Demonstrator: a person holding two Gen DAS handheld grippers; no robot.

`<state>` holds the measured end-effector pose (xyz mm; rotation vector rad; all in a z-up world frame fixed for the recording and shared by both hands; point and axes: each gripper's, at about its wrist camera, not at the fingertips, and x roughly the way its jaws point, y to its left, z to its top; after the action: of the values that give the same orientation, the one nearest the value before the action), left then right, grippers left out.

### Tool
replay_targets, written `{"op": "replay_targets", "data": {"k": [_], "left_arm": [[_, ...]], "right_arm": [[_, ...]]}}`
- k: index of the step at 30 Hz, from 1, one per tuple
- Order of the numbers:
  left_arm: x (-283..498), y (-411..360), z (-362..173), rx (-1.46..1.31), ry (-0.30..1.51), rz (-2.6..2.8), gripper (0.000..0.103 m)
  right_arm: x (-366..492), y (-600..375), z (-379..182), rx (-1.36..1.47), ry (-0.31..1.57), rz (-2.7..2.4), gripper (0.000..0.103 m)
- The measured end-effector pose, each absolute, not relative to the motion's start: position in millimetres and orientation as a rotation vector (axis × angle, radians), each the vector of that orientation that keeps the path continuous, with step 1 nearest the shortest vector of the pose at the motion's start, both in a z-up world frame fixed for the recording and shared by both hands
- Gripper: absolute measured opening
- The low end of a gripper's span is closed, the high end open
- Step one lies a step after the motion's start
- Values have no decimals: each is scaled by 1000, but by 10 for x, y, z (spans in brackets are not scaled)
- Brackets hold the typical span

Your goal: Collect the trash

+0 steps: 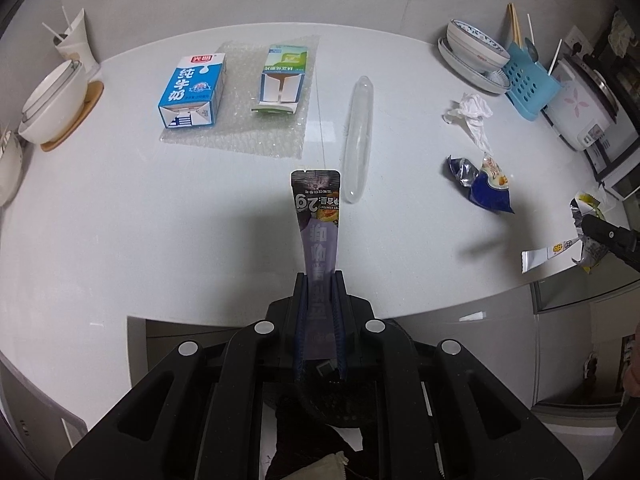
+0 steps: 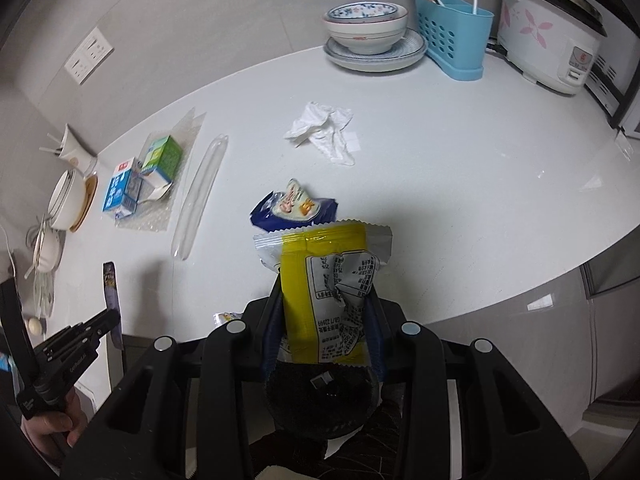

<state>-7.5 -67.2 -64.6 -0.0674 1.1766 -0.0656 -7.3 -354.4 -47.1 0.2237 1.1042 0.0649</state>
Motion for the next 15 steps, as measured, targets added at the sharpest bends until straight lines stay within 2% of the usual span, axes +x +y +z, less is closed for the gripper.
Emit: {"op": "replay_targets", "data": {"k": [15], "left_arm": [[-361, -767, -790, -73, 1187, -84, 11]], "right_arm": [[-317, -3355, -621, 162, 1126, 139, 34]]}}
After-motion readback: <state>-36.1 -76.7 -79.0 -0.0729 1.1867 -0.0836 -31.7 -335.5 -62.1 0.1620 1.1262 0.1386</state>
